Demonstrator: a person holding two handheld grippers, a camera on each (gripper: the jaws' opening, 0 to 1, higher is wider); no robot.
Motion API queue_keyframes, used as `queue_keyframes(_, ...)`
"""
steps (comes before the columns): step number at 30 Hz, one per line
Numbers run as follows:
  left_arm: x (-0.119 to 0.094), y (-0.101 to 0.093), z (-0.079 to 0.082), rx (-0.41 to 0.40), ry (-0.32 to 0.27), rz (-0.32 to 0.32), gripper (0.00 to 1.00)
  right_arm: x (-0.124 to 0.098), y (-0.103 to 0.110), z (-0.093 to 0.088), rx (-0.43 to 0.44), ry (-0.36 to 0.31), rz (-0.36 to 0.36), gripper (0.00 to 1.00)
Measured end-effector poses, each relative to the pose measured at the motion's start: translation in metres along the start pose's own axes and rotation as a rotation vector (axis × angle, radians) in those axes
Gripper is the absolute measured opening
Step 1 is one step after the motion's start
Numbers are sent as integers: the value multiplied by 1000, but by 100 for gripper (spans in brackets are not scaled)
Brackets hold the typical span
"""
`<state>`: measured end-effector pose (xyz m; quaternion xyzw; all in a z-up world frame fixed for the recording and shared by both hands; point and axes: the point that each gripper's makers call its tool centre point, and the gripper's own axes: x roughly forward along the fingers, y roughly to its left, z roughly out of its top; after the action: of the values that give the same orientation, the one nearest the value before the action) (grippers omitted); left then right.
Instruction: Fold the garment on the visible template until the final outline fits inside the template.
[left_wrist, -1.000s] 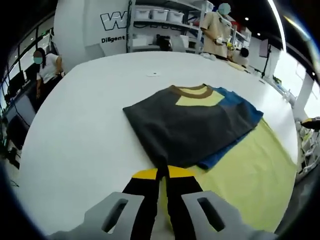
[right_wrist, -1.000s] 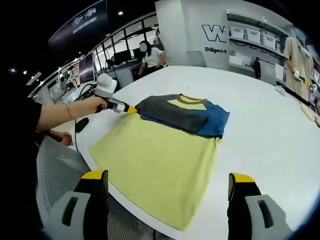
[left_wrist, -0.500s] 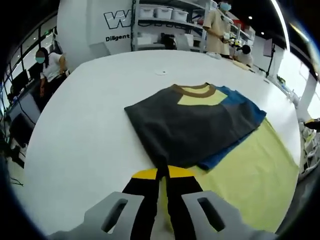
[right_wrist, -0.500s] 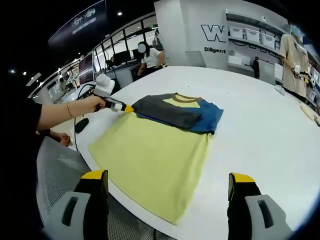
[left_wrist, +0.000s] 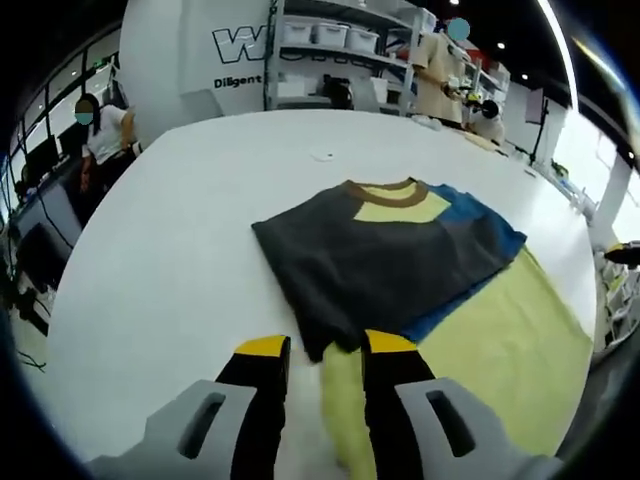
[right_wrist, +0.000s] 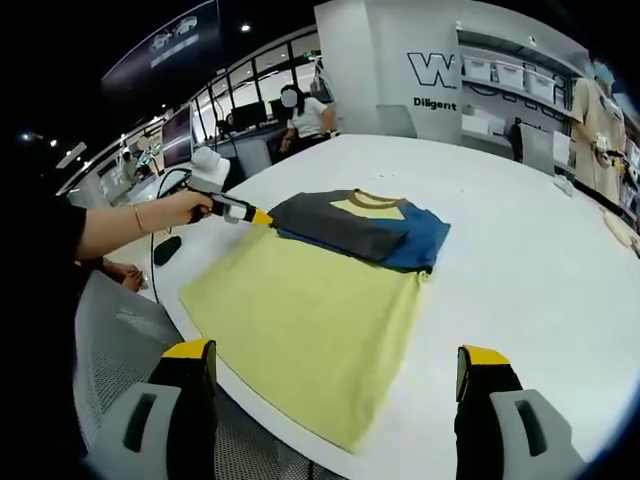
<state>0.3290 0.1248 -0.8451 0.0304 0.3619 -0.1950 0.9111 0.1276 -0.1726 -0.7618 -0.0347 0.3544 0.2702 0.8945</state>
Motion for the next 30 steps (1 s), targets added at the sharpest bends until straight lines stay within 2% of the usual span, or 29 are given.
queue_keyframes(2,-4,-5,4,4,-20,-19,39,0,1,1,-2,-3,2,99)
queue_keyframes(6,-13,-16,11,34,-48,-58,59,-1,2,4,-6,-14,5,99)
queue_keyframes(9,-21,-22,15,53,-58,-68,63,-1,3,4,-7,-15,6,99)
queue_keyframes(11,-33,-35,16,63,-58,-126,68,-1,2,2,-12,-7,2,99)
queue_keyframes(12,-35,-38,16,70,-57,-133,70,-1,3,2,-14,-6,2,99)
queue_keyframes(14,-42,-40,15,100,-57,-128,75,-2,3,2,-14,-8,3,99)
queue_keyframes(20,-51,-47,8,90,-47,-142,94,0,8,1,-16,-3,16,99)
queue_keyframes(23,-55,-52,7,96,-56,-157,99,0,8,1,-25,-2,13,99)
queue_keyframes(30,-77,-66,-6,123,-37,-210,99,-1,10,-1,-35,2,18,99)
